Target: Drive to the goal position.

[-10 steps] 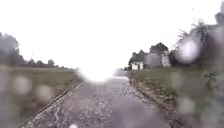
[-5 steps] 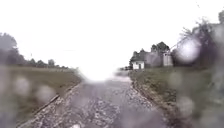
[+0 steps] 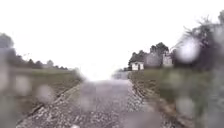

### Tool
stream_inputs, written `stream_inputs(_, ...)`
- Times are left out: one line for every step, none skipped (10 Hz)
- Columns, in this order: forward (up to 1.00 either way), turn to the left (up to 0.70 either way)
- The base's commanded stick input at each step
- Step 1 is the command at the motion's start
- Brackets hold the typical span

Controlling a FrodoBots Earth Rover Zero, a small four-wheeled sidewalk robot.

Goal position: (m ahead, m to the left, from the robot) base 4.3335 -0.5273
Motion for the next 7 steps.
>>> stream_inputs(0.0, 0.0)
stream_inputs(0.0, 0.0)
stream_inputs(0.0, 0.0)
stream_inputs(0.0, 0.0)
stream_inputs(0.03, 0.0)
stream_inputs(0.22, 0.0)
stream_inputs(0.41, 0.0)
